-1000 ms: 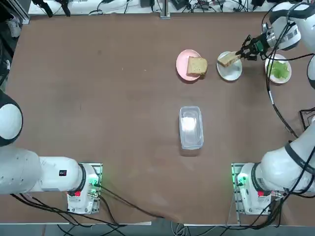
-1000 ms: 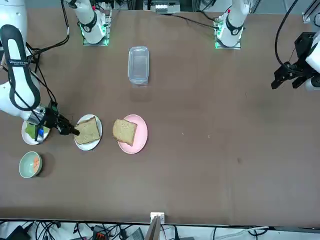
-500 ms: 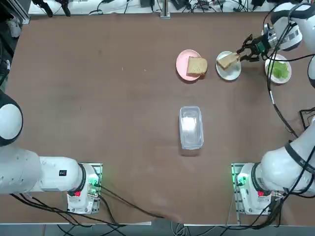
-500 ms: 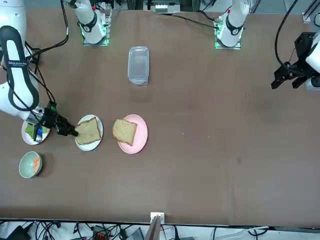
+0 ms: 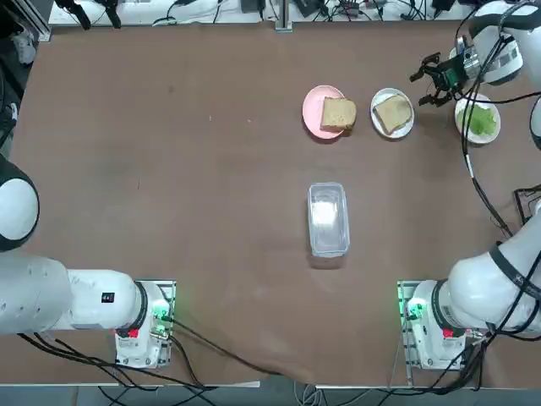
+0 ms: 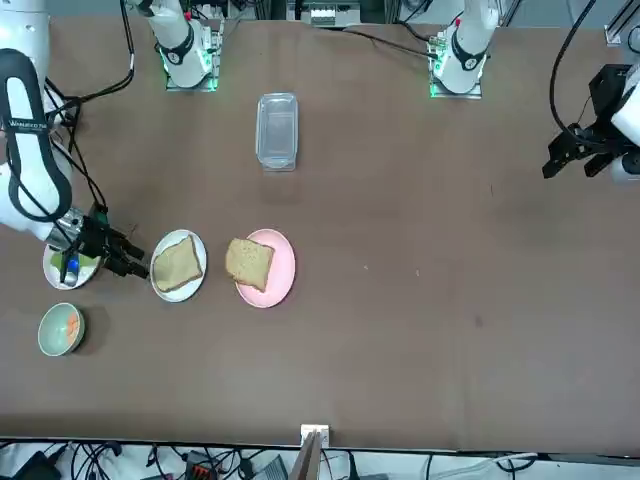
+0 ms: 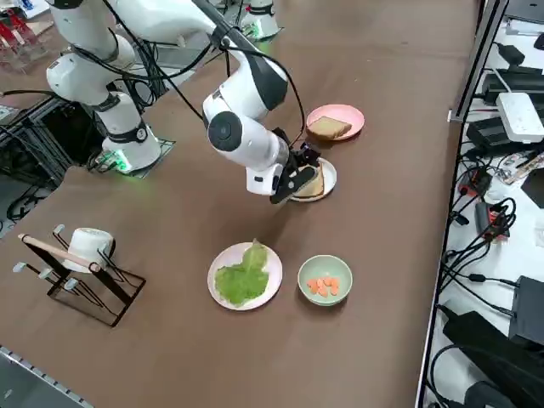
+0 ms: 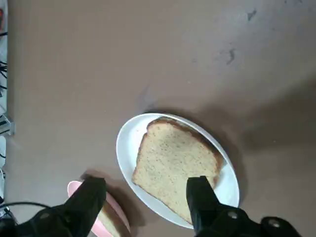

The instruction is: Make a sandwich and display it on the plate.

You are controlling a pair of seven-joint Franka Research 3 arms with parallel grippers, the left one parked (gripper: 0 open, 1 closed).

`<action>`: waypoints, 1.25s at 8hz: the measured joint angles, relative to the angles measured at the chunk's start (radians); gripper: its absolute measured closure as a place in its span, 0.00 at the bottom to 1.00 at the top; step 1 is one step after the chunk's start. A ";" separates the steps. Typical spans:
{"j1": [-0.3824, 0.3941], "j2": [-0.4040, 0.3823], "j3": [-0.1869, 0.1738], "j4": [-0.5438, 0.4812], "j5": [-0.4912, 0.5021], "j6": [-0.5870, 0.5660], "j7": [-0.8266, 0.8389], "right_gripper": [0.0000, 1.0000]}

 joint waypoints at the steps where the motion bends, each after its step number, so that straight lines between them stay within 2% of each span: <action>1: -0.007 -0.011 -0.002 0.007 -0.001 0.000 -0.011 0.00; 3: -0.043 -0.036 -0.006 0.038 -0.050 -0.005 -0.069 0.00; 6: -0.086 -0.046 -0.007 0.135 -0.353 -0.034 -0.102 0.00; 8: -0.086 -0.033 -0.003 0.191 -0.485 -0.036 -0.145 0.00; 10: -0.085 0.017 0.000 0.266 -0.588 -0.036 -0.258 0.00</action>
